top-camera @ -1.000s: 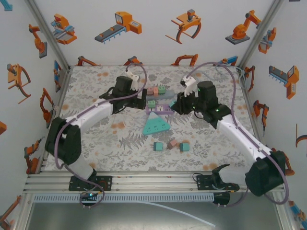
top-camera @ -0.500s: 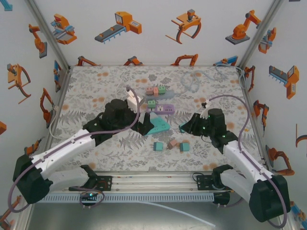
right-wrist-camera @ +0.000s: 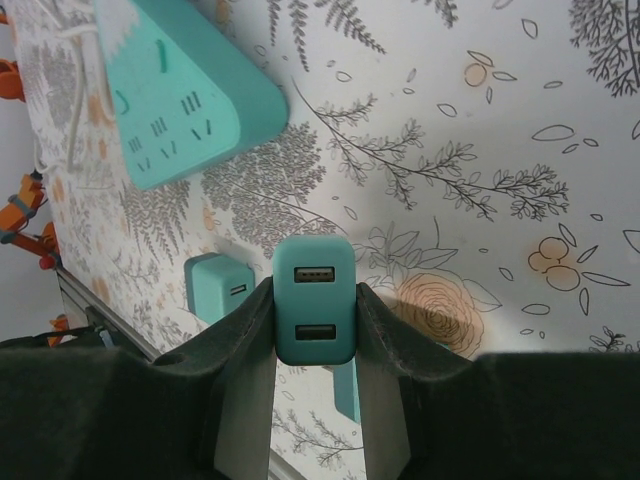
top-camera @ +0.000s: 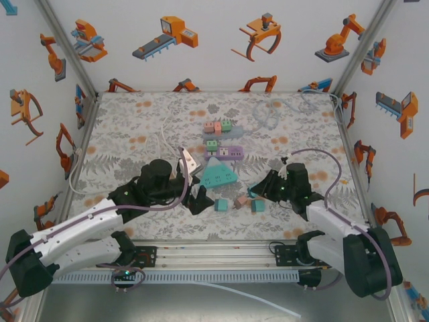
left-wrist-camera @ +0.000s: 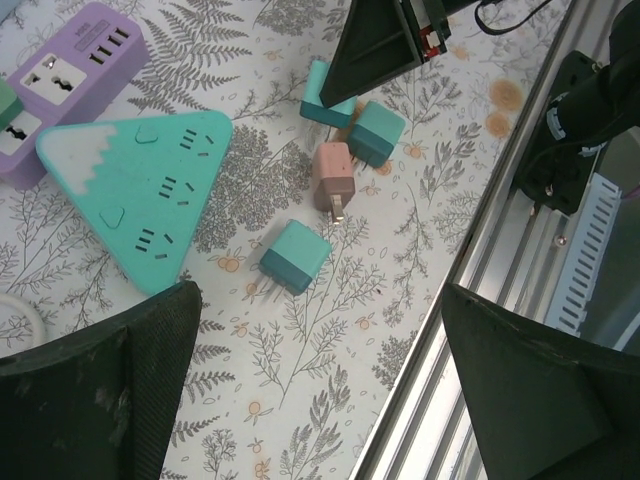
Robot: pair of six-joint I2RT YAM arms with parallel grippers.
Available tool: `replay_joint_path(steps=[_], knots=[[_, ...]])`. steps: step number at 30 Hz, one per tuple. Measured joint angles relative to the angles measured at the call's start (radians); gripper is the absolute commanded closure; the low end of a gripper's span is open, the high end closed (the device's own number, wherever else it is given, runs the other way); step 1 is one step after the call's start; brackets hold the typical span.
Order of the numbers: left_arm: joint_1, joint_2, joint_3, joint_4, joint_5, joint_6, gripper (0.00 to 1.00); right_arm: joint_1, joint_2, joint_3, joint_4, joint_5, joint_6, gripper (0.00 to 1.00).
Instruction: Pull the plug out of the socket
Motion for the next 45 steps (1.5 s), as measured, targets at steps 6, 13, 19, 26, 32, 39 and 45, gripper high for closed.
replay_joint_path(steps=[6, 13, 19, 26, 32, 39, 45], knots=[[0.0, 0.026, 0.0, 0.003, -0.004, 0.0, 0.03, 0.0, 0.077, -0.005, 0.042, -0.015, 0.005, 0.59], [0.0, 0.053, 0.0, 0.003, -0.023, 0.0, 0.03, -0.001, 0.061, -0.002, -0.02, 0.01, -0.031, 0.52], [0.0, 0.072, 0.0, 0.005, -0.037, 0.0, 0.03, -0.001, -0.012, 0.002, -0.123, 0.06, -0.069, 0.51], [0.0, 0.101, 0.01, 0.005, -0.053, 0.0, 0.03, -0.001, -0.088, 0.016, -0.243, 0.121, -0.102, 0.5], [0.0, 0.122, 0.03, -0.002, -0.124, 0.0, 0.03, -0.001, -0.184, 0.064, -0.307, 0.154, -0.115, 0.5], [0.001, 0.184, 0.082, -0.011, -0.286, -0.006, 0.03, -0.001, -0.296, 0.132, -0.275, 0.185, -0.186, 0.51], [0.048, 0.24, 0.104, 0.0, -0.352, -0.044, 0.03, -0.001, -0.277, 0.201, -0.15, 0.158, -0.396, 0.5]])
